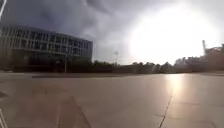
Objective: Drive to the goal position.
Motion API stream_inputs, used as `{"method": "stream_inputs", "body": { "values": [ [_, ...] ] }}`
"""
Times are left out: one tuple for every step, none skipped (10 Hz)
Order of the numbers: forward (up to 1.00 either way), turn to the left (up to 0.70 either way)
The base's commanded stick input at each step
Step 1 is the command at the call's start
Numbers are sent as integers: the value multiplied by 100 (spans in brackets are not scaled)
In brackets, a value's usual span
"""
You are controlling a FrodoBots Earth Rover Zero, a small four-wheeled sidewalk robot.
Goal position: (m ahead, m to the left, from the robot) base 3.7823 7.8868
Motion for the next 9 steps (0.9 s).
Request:
{"method": "stream_inputs", "body": {
  "values": [
    [0,0],
    [0,0],
    [0,0],
    [0,0],
    [0,9],
    [0,46],
    [0,70],
    [0,70],
    [0,70]
  ]
}}
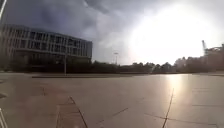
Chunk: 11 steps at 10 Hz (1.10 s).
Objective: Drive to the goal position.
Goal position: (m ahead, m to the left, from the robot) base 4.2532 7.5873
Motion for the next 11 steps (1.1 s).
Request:
{"method": "stream_inputs", "body": {
  "values": [
    [17,37],
    [44,35],
    [70,35],
    [70,35],
    [70,35],
    [70,35],
    [70,35],
    [70,35],
    [70,35],
    [70,35],
    [70,5]
  ]
}}
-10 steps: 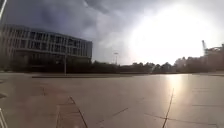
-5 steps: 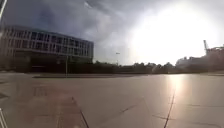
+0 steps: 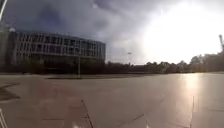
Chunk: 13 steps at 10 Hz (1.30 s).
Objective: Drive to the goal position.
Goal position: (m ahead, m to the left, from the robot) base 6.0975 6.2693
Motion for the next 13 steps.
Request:
{"method": "stream_inputs", "body": {
  "values": [
    [70,0],
    [70,0],
    [70,0],
    [70,0],
    [70,0],
    [70,0],
    [70,0],
    [70,0],
    [70,0],
    [70,0],
    [70,0],
    [70,0],
    [70,0]
  ]
}}
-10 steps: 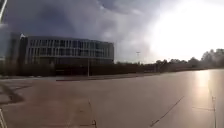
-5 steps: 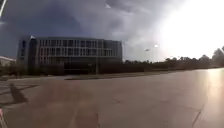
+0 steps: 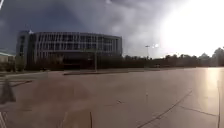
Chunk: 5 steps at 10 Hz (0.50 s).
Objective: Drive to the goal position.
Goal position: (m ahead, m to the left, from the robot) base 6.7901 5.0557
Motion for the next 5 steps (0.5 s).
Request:
{"method": "stream_inputs", "body": {
  "values": [
    [65,0],
    [49,0],
    [57,0],
    [70,0],
    [70,0]
  ]
}}
